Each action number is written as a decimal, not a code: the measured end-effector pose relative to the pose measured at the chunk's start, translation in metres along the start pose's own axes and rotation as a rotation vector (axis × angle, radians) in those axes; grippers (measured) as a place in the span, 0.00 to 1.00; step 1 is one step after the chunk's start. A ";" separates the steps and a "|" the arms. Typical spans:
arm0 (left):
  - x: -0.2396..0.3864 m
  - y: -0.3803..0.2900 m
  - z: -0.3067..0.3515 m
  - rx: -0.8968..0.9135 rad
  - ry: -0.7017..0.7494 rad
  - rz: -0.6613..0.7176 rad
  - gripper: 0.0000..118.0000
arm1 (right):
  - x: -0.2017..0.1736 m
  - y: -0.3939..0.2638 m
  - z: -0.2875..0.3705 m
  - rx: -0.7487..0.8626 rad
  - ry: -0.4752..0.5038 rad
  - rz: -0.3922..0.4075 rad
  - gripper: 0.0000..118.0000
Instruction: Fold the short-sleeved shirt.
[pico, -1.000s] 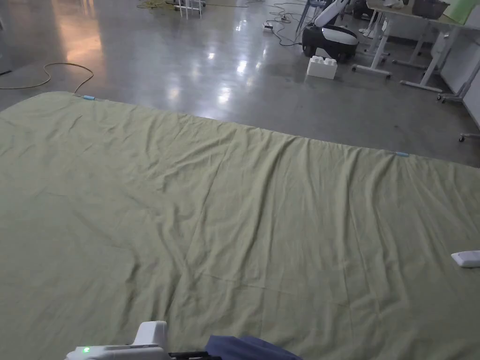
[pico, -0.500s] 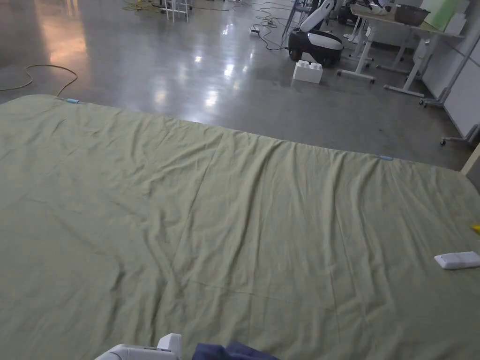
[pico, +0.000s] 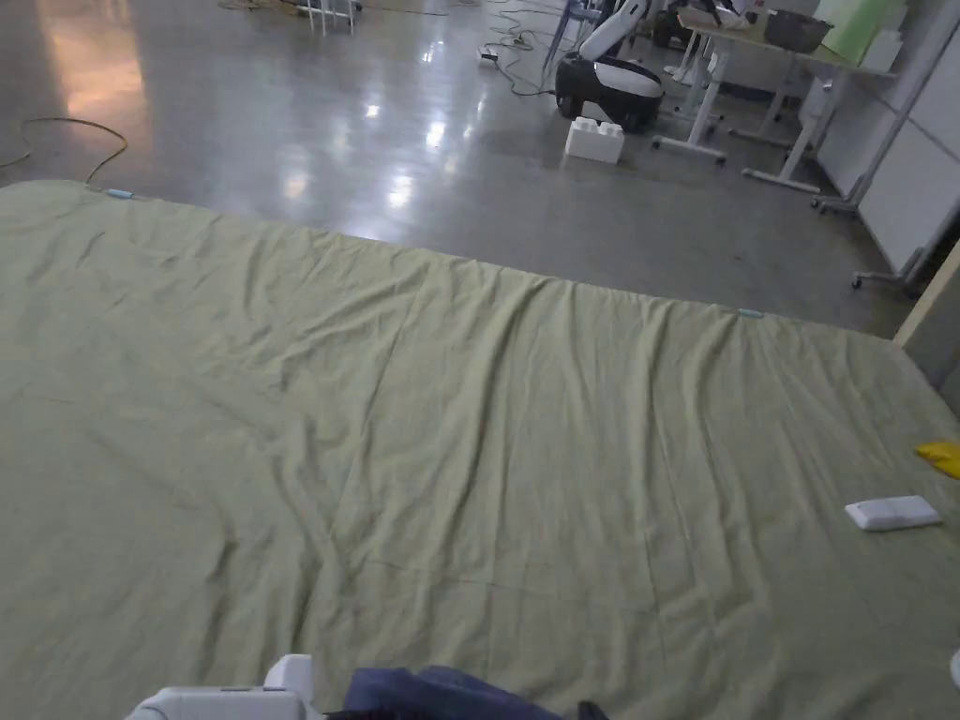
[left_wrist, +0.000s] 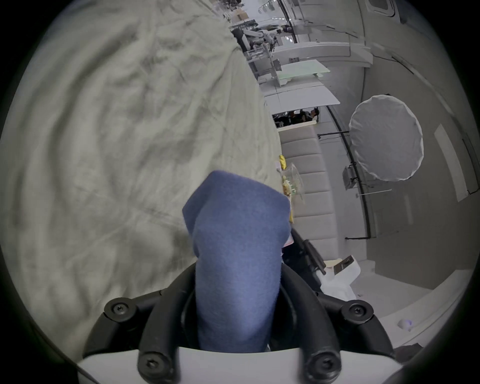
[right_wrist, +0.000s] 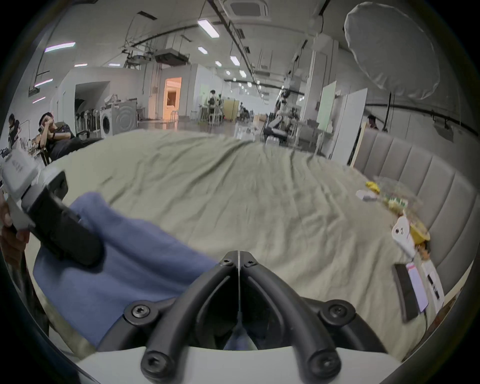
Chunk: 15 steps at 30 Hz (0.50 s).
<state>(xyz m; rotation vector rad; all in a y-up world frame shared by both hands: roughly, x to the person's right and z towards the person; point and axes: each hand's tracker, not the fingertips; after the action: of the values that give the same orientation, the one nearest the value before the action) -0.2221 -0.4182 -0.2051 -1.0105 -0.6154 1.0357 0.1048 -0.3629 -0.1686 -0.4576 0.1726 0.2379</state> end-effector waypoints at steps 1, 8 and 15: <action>0.000 0.003 0.011 0.008 -0.001 0.002 0.23 | 0.004 0.010 0.000 0.022 -0.007 -0.008 0.01; -0.002 0.024 0.118 0.093 0.104 -0.037 0.23 | 0.043 0.090 -0.003 0.173 -0.069 -0.062 0.01; 0.000 0.053 0.236 0.164 0.289 -0.052 0.23 | 0.073 0.138 -0.003 0.274 -0.107 -0.100 0.01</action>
<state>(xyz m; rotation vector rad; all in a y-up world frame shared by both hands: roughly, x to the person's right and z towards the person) -0.4358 -0.3197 -0.1506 -0.9716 -0.3124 0.8593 0.1384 -0.2306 -0.2443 -0.1801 0.0756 0.1372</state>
